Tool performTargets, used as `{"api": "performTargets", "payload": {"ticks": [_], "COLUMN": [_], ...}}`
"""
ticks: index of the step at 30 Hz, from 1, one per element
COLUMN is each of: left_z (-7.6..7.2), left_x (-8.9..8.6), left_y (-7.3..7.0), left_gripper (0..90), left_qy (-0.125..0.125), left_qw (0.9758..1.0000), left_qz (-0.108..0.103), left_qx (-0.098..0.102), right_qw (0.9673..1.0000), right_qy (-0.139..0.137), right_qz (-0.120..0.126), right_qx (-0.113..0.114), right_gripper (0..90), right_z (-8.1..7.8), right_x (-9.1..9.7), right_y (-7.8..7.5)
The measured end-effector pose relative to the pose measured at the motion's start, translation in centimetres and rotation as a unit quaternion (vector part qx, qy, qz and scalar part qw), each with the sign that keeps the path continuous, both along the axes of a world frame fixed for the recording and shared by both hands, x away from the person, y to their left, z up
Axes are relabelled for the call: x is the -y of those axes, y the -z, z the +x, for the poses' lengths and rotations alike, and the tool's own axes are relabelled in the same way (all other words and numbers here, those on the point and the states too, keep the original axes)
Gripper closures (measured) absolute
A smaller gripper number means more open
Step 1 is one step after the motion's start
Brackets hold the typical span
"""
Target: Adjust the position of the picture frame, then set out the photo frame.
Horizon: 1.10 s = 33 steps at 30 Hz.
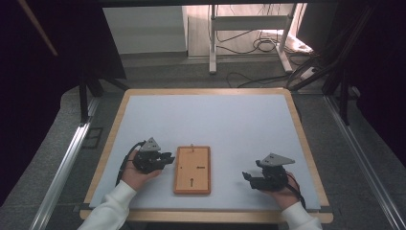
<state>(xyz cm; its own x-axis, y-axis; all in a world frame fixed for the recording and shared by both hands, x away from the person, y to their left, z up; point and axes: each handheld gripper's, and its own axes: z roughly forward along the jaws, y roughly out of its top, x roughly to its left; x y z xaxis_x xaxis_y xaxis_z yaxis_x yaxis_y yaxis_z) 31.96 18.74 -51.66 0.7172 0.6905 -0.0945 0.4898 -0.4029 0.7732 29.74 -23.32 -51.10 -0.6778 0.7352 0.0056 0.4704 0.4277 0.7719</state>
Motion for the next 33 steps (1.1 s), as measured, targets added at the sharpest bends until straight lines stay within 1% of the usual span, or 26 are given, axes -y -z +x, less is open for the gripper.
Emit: {"api": "performTargets", "payload": {"ticks": [2, 3, 4, 5, 6, 9, 13, 16, 18, 20, 21, 22, 23, 24, 25, 31, 33], "left_z": [0.0, 0.0, 0.1, 0.2, 0.4, 0.5, 0.5, 0.5, 0.6, 0.7, 0.9, 1.2, 1.2, 1.5, 1.7, 2.6, 3.0], "left_x": [0.1, 0.1, 0.1, 0.2, 0.1, -0.1, -0.1, 0.3, 0.6, 0.7, 0.9, 1.2, 1.2, 1.5, 1.7, 2.9, 3.2], "left_y": [-0.1, -0.1, -0.1, -0.1, 0.0, 0.0, -0.1, -0.2, -0.3, -0.3, -0.3, -0.3, -0.3, -0.4, -0.4, -0.5, -0.5], "left_gripper": [56.2, 51.0, 51.0, 46.2, 39.0, 34.2, 30.9, 29.9, 29.8, 29.4, 29.3, 29.3, 29.1, 29.2, 29.8, 31.4, 33.0], "left_qy": [-0.001, -0.001, -0.005, -0.007, -0.007, -0.007, -0.005, 0.005, 0.009, 0.012, 0.015, 0.024, 0.024, 0.029, 0.033, 0.049, 0.053], "left_qw": [0.9999, 0.9999, 0.9999, 0.9998, 0.9998, 0.9996, 0.9997, 0.9998, 0.9997, 0.9997, 0.9996, 0.9995, 0.9995, 0.9994, 0.9992, 0.9987, 0.9984], "left_qz": [-0.012, -0.012, -0.015, -0.017, -0.018, -0.024, -0.024, -0.021, -0.021, -0.021, -0.02, -0.017, -0.017, -0.016, -0.02, -0.016, -0.018], "left_qx": [-0.001, -0.001, -0.004, -0.006, -0.009, -0.01, -0.005, 0.001, 0.01, 0.01, 0.009, 0.007, 0.007, 0.009, 0.008, 0.008, 0.007], "right_qw": [1.0, 1.0, 1.0, 1.0, 1.0, 0.9999, 0.9999, 0.9998, 0.9997, 0.9996, 0.9995, 0.9995, 0.9995, 0.9995, 0.9995, 0.9995, 0.9995], "right_qy": [-0.002, -0.002, -0.003, -0.004, -0.006, -0.01, -0.011, -0.018, -0.022, -0.024, -0.027, -0.027, -0.027, -0.027, -0.027, -0.028, -0.028], "right_qz": [0.0, 0.0, 0.0, -0.001, 0.0, 0.003, 0.002, 0.003, 0.001, 0.0, 0.0, 0.0, -0.001, -0.001, -0.001, -0.003, -0.003], "right_qx": [0.001, 0.001, 0.001, 0.0, 0.001, 0.005, 0.007, 0.011, 0.014, 0.014, 0.017, 0.018, 0.018, 0.018, 0.018, 0.016, 0.015], "right_gripper": [29.1, 29.1, 29.1, 29.0, 28.9, 28.7, 28.4, 28.0, 27.9, 27.9, 27.9, 27.9, 27.9, 27.9, 27.9, 27.5, 27.4], "right_z": [0.0, 0.0, 0.0, 0.0, -0.1, -0.2, -0.3, -0.4, -0.5, -0.6, -0.7, -0.7, -0.7, -0.7, -0.7, -0.7, -0.7], "right_x": [0.1, 0.1, 0.1, 0.1, 0.2, 0.2, 0.1, -0.1, -0.2, -0.2, -0.3, -0.3, -0.3, -0.3, -0.3, -0.4, -0.5], "right_y": [0.0, 0.0, 0.1, 0.1, 0.1, 0.1, 0.1, 0.1, 0.1, 0.1, 0.0, 0.0, 0.0, 0.0, 0.0, 0.1, 0.2]}}
